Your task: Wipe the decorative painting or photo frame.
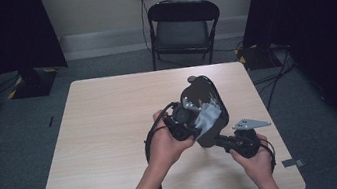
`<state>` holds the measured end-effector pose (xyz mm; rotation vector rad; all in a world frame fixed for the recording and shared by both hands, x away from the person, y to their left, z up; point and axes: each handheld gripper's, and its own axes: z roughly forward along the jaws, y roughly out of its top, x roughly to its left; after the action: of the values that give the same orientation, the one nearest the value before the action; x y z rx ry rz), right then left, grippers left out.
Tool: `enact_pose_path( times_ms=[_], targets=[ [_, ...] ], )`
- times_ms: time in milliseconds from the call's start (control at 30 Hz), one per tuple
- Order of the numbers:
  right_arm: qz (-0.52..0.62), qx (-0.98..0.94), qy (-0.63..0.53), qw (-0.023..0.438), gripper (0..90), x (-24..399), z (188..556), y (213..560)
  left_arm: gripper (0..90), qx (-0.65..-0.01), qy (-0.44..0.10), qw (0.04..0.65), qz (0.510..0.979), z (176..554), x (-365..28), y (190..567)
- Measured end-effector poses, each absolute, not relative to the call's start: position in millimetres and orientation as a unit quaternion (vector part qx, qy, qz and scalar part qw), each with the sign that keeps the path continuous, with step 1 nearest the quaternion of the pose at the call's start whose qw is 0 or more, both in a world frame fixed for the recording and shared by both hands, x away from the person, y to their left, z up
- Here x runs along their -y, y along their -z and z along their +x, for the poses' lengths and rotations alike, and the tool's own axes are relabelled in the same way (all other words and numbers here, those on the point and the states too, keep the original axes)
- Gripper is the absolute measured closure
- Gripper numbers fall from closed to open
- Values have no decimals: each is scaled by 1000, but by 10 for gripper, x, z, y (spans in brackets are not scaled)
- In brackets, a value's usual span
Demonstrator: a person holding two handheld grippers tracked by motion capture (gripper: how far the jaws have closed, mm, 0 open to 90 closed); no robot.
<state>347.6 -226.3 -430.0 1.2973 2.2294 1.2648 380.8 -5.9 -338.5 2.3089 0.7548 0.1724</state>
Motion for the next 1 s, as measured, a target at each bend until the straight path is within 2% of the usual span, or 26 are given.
enact_pose_path(
  times_ms=[1000],
  targets=[
    [446, -770, -437, 133, 792, 2269, 3479, 4301, 783, -318, -15, 264, 910, 3824, 79, 4415]
  ],
)
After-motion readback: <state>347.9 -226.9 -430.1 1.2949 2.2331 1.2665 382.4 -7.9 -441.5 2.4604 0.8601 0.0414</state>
